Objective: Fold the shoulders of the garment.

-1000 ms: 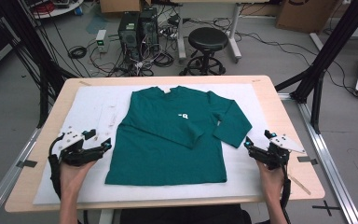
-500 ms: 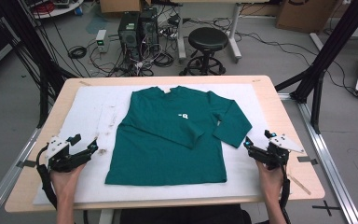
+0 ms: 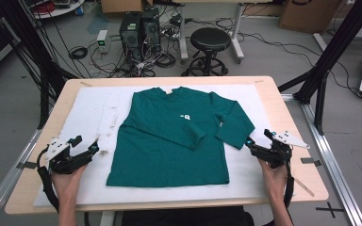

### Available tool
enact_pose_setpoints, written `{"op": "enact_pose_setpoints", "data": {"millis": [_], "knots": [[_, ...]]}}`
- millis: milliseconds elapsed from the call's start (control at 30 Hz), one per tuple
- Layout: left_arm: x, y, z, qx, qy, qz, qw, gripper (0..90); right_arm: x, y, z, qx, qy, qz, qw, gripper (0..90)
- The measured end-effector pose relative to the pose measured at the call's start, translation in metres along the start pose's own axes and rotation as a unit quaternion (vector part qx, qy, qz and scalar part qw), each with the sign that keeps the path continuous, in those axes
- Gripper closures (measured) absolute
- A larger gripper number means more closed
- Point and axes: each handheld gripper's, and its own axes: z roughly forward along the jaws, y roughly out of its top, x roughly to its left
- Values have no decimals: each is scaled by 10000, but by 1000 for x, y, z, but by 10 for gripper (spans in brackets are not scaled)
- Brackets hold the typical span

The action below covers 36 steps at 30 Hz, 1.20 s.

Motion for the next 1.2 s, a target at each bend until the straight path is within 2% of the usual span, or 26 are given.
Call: {"op": "enact_pose_setpoints", "data": {"millis": [33,67,133,167,233,333,367,400,433,467,533,567,600,633,667,700,733,900,1100,1200], "knots": [[0,0,0,-1,4,2,10000,288,0,4,0,-28,65,15,10000,189],[0,0,0,0,8,8,10000,288,1,19,0,-41,265,109,9996,189],[-1,0,0,5,11,17,10000,288,1,23,1,-13,307,101,9995,189],[-1,0,0,12,4,42,10000,288,4,34,6,178,355,-54,9992,190],[-1,0,0,12,5,41,10000,288,10,42,12,368,361,-292,9982,190],[-1,0,0,15,6,30,10000,288,17,46,22,621,489,-477,9957,223],[-1,0,0,17,4,36,10000,288,19,46,25,760,565,-501,9942,277],[-1,0,0,17,4,36,10000,288,19,46,25,760,565,-501,9942,277],[-1,0,1,16,9,43,10000,288,23,45,30,1021,537,-586,9916,304],[-2,0,1,17,6,45,10000,288,25,43,32,1137,469,-621,9905,305],[-2,0,1,37,17,81,10000,289,25,42,35,1200,440,-683,9894,305],[-2,0,1,43,24,89,9999,289,26,41,38,1305,483,-675,9880,305],[-2,0,2,73,33,92,9999,290,25,39,41,1477,639,-615,9851,317],[-2,0,2,73,33,92,9999,290,25,39,41,1477,639,-615,9851,317],[-2,1,2,120,31,103,9999,290,25,37,44,1598,762,-678,9819,368],[-2,1,2,120,31,103,9999,290,25,37,44,1598,762,-678,9819,368],[-3,1,3,126,38,102,9999,290,26,33,48,1734,811,-855,9778,390],[-3,1,3,139,26,102,9998,292,30,25,58,2156,731,-1003,9686,408],[-3,1,3,131,33,111,9998,292,26,18,64,2325,782,-948,9648,420],[-3,1,3,138,34,108,9998,292,24,15,64,2376,775,-961,9635,469]]}}
